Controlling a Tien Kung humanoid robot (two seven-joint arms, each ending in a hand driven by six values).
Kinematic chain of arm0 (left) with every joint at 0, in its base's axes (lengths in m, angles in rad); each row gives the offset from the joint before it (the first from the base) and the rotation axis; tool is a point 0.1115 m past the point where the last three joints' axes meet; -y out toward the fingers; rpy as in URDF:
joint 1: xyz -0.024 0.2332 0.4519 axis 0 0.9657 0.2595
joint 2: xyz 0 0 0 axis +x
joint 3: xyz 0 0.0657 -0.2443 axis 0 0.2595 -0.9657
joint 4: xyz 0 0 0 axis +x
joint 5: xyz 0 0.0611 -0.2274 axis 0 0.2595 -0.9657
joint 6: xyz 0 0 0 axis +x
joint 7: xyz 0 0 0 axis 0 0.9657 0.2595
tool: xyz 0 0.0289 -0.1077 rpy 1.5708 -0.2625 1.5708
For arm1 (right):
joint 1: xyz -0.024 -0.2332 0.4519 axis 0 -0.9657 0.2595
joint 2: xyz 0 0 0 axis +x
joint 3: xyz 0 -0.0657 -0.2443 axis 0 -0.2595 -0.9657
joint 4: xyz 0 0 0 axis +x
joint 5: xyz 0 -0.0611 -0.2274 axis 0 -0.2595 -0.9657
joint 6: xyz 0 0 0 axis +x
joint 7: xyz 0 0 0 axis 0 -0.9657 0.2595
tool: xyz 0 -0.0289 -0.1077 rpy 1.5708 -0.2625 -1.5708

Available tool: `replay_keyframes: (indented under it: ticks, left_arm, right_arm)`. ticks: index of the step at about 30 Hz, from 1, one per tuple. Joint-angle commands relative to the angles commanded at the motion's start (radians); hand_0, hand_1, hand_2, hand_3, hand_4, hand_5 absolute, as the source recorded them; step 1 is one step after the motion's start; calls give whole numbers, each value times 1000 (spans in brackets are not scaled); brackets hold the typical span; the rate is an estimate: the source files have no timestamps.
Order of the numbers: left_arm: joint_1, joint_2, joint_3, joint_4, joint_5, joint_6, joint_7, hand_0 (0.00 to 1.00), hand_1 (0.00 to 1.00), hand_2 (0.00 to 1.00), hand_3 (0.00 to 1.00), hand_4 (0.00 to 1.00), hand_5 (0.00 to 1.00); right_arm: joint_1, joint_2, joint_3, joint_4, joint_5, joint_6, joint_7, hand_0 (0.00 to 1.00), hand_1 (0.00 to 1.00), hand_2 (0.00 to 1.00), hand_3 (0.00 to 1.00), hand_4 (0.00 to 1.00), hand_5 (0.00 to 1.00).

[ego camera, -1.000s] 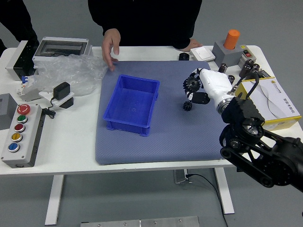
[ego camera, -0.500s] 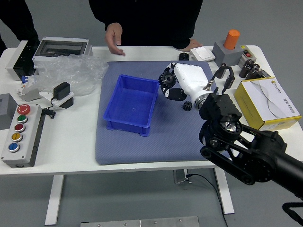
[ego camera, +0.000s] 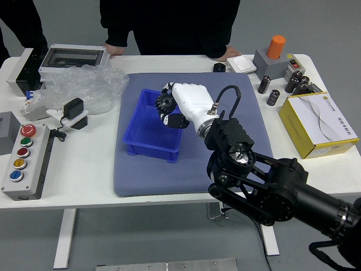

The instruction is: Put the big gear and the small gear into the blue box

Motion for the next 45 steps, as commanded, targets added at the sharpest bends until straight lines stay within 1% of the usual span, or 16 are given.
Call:
replay_keyframes:
  ticks: [2,14,20,25,33,41,42,45]
  left_arm:
    - [0,0,-1,0,4,-1,1,809,785,795,749,594,250]
    - [0,-3,-12,0,29,-8,5,810,785,795,749,594,250]
    - [-4,-3,-22,0,49,-12,3,810,785,795,750,594,250]
    - [1,-1,-19,0,49,-11,5,810,785,795,749,594,250]
    - [7,-4,-17,0,43,-9,8,810,785,795,749,594,250]
    - [1,-4,-19,0,47,-9,4,810,785,795,749,594,250]
    - [0,-4,-19,0,47,-9,4,810,785,795,749,594,250]
    - [0,-4,-17,0,46,-8,4,810,785,795,749,594,250]
  right_arm:
    - [4,15,-11,-10,2,-4,0,682,512,529,599,645,84]
    - [20,55,-60,-63,33,-24,0,683,514,530,597,646,86]
    - [32,55,-85,-90,51,-37,0,683,514,530,597,646,86]
    - [39,55,-95,-107,62,-44,0,685,515,531,596,648,84]
    - [36,55,-110,-124,88,-57,0,684,515,530,594,647,86]
    - [34,55,-119,-140,101,-71,0,684,516,531,596,647,84]
    - [34,55,-119,-142,105,-70,0,661,524,560,636,596,283]
    - [34,55,-116,-149,120,-65,0,661,524,560,636,596,283]
